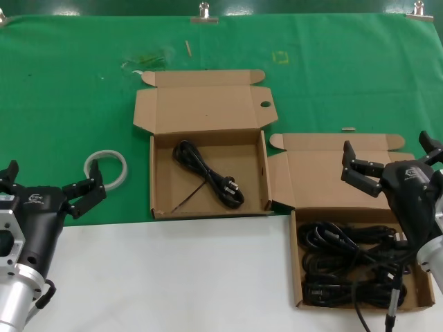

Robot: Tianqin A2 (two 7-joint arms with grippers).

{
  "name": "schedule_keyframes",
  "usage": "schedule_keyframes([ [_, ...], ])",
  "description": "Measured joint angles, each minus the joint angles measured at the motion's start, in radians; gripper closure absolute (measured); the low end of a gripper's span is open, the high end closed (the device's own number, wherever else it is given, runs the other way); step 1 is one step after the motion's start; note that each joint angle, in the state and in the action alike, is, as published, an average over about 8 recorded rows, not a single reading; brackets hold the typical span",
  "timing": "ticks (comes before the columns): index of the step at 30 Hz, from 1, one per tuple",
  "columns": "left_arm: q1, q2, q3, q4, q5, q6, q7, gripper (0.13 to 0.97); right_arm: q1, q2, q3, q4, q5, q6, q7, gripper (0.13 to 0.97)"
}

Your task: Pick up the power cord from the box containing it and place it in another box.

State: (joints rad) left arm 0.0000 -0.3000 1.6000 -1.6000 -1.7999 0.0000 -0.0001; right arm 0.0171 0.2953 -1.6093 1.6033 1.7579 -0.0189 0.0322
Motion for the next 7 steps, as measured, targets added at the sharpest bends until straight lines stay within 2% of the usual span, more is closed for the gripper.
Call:
schedule_keyframes([
  [7, 0.000, 0.000, 0.000, 0.000, 0.000, 0.000, 0.000, 0.132, -0.001, 0.000, 0.000, 0.000, 0.002, 0.001, -0.001, 0.129],
])
